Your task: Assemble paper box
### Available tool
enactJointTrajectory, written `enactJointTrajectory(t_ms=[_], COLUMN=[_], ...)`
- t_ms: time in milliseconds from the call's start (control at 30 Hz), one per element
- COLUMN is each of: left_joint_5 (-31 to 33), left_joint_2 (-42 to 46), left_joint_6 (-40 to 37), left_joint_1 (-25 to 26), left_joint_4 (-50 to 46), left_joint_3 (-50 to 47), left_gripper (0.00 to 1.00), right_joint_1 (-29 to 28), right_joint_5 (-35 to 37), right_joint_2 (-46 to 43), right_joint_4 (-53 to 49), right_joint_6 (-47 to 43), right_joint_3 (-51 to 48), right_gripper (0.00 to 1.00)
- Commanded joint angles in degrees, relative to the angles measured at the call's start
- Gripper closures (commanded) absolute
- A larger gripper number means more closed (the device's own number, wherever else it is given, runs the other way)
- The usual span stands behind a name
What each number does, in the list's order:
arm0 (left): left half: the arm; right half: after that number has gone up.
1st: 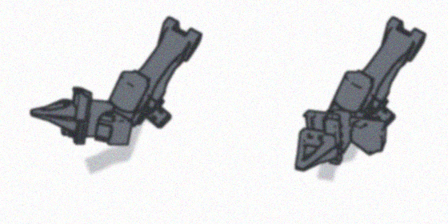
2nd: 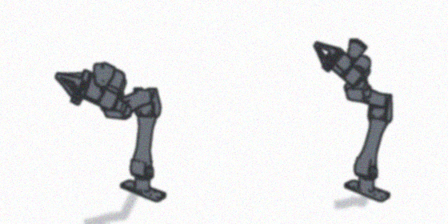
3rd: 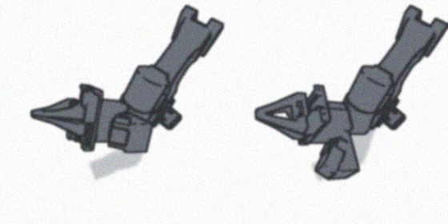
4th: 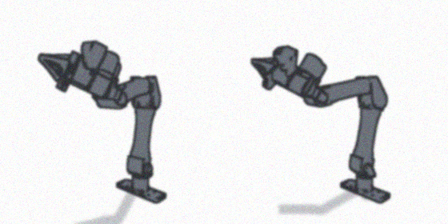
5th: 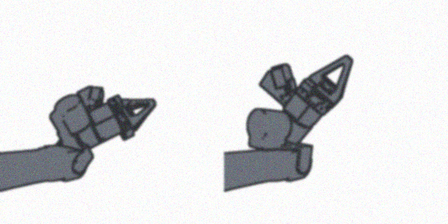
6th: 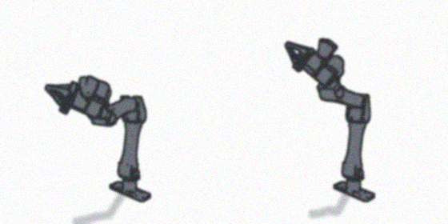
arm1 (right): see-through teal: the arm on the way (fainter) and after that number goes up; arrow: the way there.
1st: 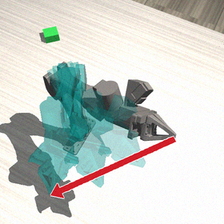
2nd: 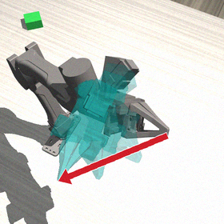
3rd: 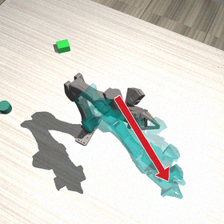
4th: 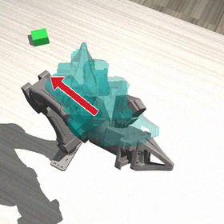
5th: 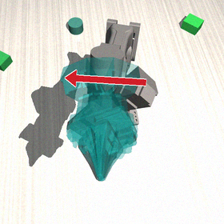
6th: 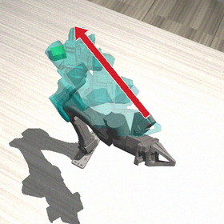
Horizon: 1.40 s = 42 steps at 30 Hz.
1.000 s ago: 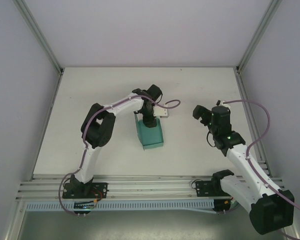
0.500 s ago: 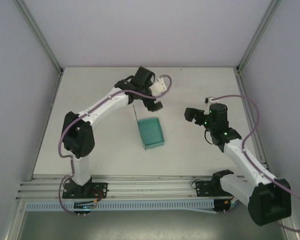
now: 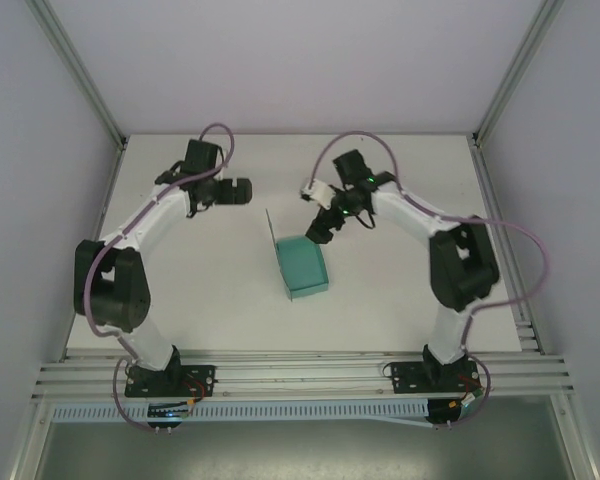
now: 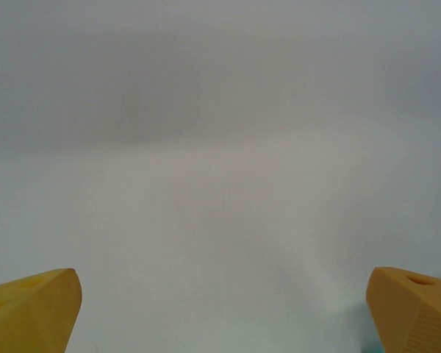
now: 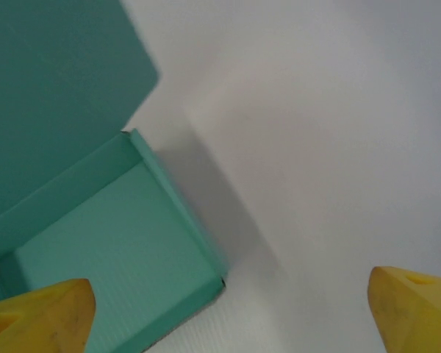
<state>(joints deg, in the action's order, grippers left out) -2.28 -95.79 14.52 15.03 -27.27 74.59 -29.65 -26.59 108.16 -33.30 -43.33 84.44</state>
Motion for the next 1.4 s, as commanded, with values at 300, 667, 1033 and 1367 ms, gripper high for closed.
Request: enactJointTrajectory(t_ms=[300, 667, 1033, 1367], left_joint_5=[2.08, 3.26, 6.8, 3.31], left_joint_2=[17.46, 20.93, 22.09, 18.65], left_joint_6=[6.87, 6.43, 8.21, 7.4], left_joint_1=[0.82, 0.8, 0.81, 0.85], left_joint_4=[2.29, 2.97, 4.6, 6.64], left_joint_3=[-13.57, -15.24, -16.91, -16.05], left_gripper=[0.01, 0.01, 0.01, 0.01], right_joint_1=[-3.47, -4.26, -8.63, -10.78], right_joint_5=[-6.49, -1.73, 32.22, 49.71], right_joint_2=[22.75, 16.36, 0.12, -5.45], right_joint_4=[-25.9, -4.0, 16.73, 14.21], right_joint_6=[-15.83, -0.26, 33.29, 85.1], right_joint_3=[25.12, 11.47, -7.95, -20.87], right_gripper=[0.25, 0.86, 1.0, 0.99])
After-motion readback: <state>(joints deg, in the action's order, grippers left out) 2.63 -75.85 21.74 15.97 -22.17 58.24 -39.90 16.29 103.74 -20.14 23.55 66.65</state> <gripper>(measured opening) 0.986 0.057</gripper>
